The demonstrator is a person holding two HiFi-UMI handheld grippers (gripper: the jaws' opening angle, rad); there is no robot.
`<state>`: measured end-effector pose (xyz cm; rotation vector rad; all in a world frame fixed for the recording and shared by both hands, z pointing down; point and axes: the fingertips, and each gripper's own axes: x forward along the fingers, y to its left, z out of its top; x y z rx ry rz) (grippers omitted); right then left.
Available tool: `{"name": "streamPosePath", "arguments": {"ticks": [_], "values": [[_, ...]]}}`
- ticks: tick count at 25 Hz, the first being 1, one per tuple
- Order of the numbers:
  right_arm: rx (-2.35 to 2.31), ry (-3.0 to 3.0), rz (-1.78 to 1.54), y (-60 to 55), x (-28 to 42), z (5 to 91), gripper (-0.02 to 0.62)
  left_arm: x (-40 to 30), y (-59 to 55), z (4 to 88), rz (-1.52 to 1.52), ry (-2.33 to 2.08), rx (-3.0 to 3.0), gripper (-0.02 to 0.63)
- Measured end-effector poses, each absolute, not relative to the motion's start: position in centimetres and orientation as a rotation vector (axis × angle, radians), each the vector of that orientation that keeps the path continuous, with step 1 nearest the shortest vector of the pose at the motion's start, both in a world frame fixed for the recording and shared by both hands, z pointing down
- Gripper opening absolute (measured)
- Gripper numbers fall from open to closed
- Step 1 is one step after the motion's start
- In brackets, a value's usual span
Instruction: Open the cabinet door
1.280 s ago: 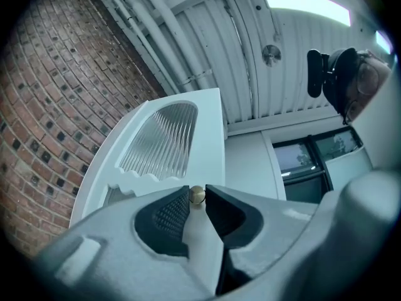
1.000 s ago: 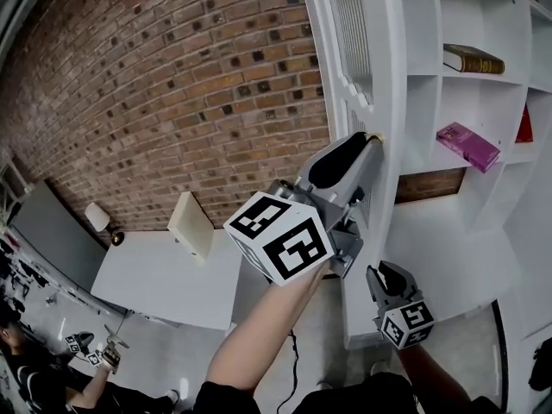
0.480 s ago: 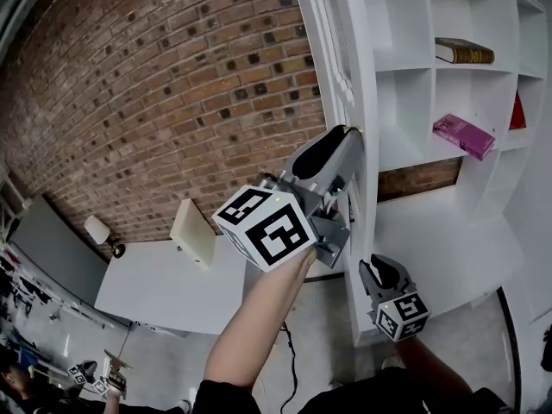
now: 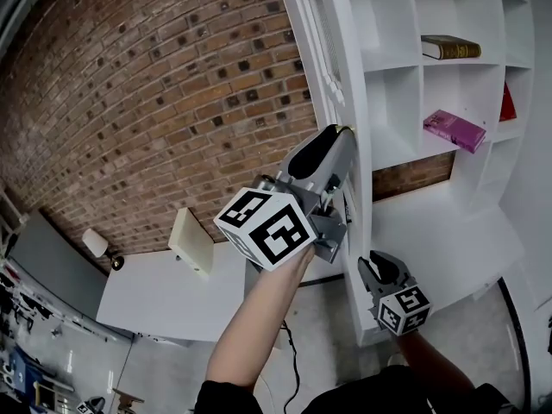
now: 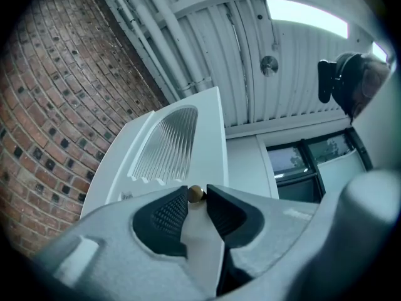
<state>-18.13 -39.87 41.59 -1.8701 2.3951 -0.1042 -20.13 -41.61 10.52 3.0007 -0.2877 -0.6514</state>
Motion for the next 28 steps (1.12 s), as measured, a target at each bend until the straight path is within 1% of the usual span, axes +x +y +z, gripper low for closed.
{"name": "streamPosePath", "arguments": {"ticks": [6, 14, 21, 28], "values": [[-1.871, 2.380, -0.087, -38.9, -17.8, 40.8, 0.084, -20.4, -41.6, 11.0, -0.681, -0.295, 2.980, 0.098], [-1.938, 2.303, -0.105, -35.6, -14.9, 41.1, 0.084, -20.7, -39.5, 15.3, -0.645, -0.264, 2.974, 0.097], [-2.088, 2.316, -0.139, -31.3, -12.7, 44.7, 0.084, -22.4, -36.7, 21.2, -0.639, -0.265, 2.952, 0.097], [-2.205, 2.273, -0.250, -24.3, -7.7, 47.4, 0.084, -22.4, -32.9, 28.4, -0.529, -0.304, 2.964, 0.097]]}}
